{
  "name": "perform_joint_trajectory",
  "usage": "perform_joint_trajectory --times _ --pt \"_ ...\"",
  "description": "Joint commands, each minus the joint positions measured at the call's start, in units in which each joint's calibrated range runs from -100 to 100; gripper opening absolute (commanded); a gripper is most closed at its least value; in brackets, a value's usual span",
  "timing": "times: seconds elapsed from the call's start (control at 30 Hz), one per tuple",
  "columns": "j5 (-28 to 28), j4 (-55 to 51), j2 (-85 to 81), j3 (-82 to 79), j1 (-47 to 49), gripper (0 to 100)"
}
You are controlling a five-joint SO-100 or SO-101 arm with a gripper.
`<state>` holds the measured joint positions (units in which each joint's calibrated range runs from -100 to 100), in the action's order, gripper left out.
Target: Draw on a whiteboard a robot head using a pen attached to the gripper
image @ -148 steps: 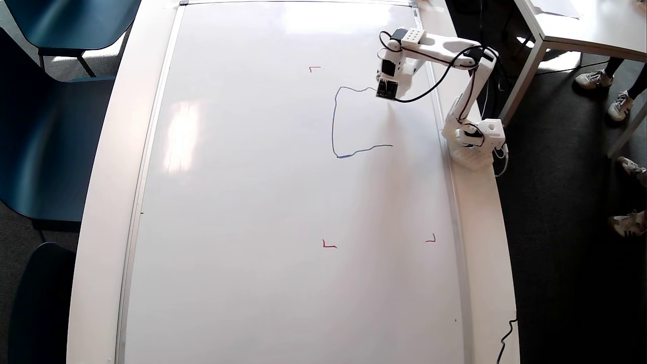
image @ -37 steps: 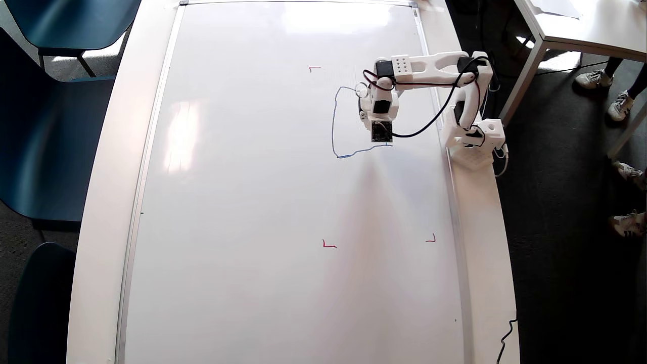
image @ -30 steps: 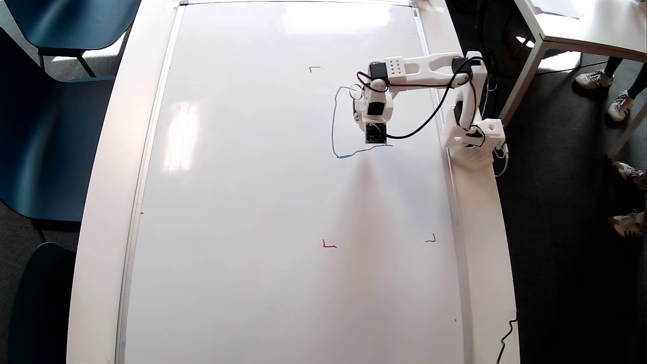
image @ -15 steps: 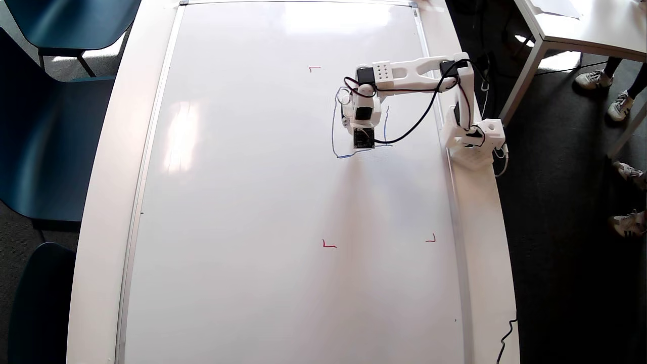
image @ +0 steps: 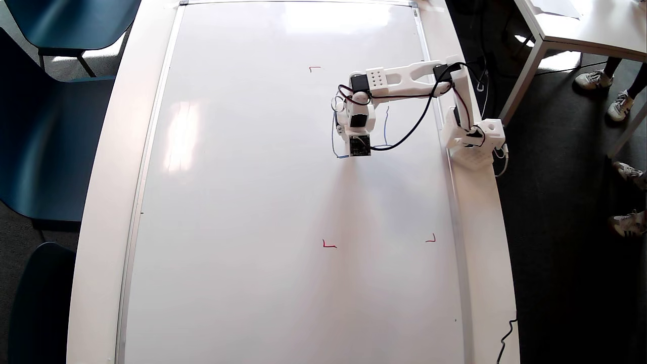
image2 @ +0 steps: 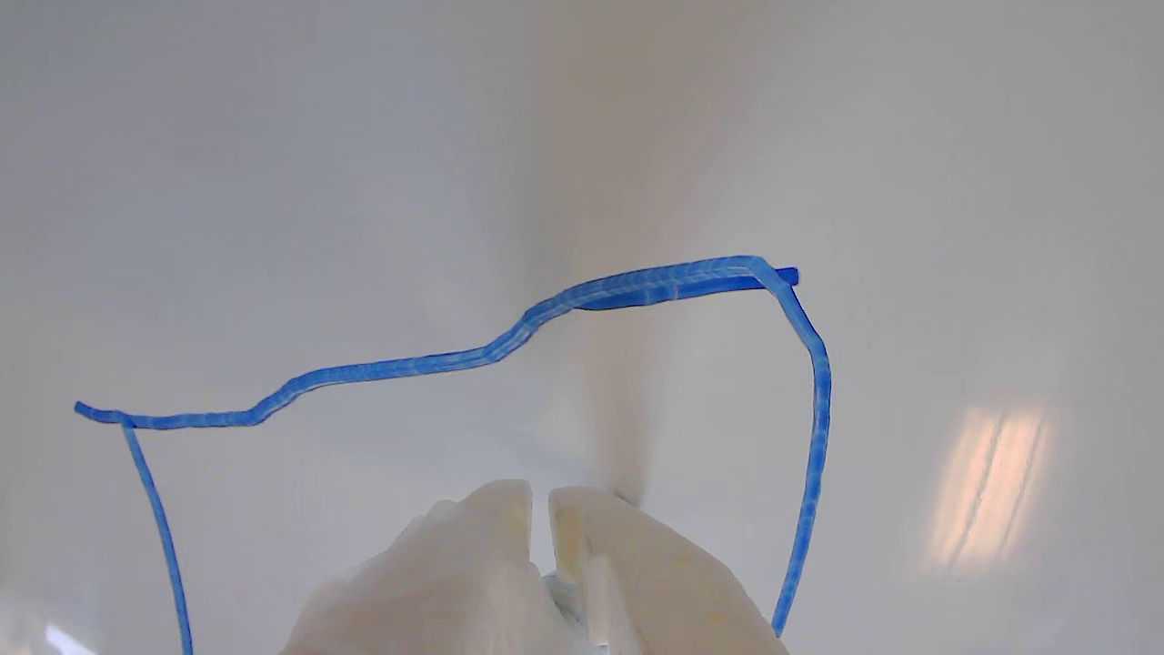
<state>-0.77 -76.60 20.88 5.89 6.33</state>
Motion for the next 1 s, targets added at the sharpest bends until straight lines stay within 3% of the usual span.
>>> perform_joint_trajectory --times 0.0,0.97 --pt "-0.15 -0.46 -0.21 0.96 0.04 1" --pt "0.07 -0.37 -6.58 -9.84 -0.92 1"
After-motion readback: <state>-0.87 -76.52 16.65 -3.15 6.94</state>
